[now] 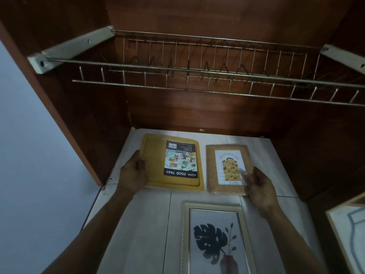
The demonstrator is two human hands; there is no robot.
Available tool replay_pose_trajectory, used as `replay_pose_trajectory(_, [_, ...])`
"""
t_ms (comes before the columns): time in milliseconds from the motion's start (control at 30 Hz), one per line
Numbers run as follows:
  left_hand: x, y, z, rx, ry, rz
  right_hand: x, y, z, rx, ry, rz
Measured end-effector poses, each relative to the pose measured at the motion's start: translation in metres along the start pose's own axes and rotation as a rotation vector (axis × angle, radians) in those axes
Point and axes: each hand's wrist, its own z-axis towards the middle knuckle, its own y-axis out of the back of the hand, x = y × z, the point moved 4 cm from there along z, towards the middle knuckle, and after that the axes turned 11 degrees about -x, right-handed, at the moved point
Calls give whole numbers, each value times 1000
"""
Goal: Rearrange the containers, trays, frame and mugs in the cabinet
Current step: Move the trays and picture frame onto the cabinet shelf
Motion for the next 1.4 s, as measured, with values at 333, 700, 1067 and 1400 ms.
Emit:
replay_pose_trajectory(333, [-16, 12, -11, 10, 11, -150, 20, 15, -8, -47, 17, 47])
replay_pose_trajectory(700, [-35, 48, -33, 56, 2, -243, 54, 36, -58, -76, 78, 35])
replay_pose_trajectory(1067, [-37, 85, -79, 55, 23, -249, 64, 56, -125, -93, 83, 32])
replay_pose_trajectory(1400, [-30, 112, -136, -19, 106, -269, 58, 87, -164, -21, 58, 148])
